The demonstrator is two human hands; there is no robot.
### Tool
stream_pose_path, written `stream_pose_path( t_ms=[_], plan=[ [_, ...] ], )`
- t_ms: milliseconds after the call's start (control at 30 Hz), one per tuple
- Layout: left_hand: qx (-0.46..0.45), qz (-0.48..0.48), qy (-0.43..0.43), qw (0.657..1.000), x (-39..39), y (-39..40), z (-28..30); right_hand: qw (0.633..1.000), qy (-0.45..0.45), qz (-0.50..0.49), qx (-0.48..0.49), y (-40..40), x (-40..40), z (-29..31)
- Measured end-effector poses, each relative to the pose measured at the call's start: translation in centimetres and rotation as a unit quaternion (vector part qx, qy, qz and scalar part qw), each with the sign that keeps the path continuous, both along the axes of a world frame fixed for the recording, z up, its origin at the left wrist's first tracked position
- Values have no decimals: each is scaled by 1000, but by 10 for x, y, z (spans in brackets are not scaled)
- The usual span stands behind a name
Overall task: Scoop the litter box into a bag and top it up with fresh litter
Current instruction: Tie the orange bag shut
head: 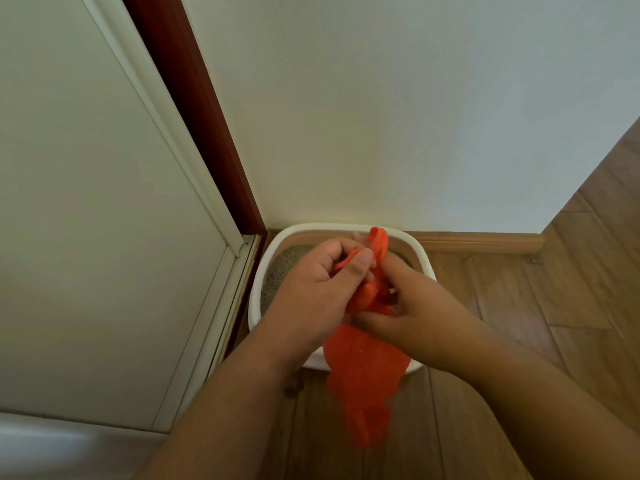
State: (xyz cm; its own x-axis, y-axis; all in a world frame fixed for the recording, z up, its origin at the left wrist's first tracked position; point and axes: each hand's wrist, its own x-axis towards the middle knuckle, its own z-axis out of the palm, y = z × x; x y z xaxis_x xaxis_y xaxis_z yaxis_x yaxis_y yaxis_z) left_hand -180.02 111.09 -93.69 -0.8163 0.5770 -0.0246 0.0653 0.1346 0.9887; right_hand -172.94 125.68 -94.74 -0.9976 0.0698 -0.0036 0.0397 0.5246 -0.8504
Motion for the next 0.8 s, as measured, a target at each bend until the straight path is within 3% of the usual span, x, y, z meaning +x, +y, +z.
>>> stream_pose_path(
  t_ms=[100, 200, 300, 400, 500, 567, 667, 733, 800],
  plan=[
    [42, 0, -26, 999, -1, -1, 0, 997, 28, -60, 28, 5, -1, 1],
    [51, -7, -27, 998, 1, -1, 3, 994, 14, -98, -35, 9, -3, 1],
    [-36, -48, 41, 997, 0, -3, -8, 973, 4, -135, -187, 14, -3, 9],
    [-163, -93, 80, 979, 1, -5, -13, 913, -4, -120, -389, 14, -3, 17],
    [-192, -76, 82, 975, -1, -3, -12, 874, -20, -137, -466, 12, -6, 16],
    [-189, -59, 104, 975, -1, -2, -12, 894, -28, -171, -414, 15, -8, 14],
    [-153, -46, 119, 980, 0, 0, -10, 951, -99, -167, -240, 22, -8, 5],
    [-182, -43, 136, 973, 1, -1, -9, 960, -124, -179, -177, 26, -7, 1],
    [-206, -22, 127, 970, 2, 0, -8, 958, -88, -223, -156, 30, -7, 3]
  ],
)
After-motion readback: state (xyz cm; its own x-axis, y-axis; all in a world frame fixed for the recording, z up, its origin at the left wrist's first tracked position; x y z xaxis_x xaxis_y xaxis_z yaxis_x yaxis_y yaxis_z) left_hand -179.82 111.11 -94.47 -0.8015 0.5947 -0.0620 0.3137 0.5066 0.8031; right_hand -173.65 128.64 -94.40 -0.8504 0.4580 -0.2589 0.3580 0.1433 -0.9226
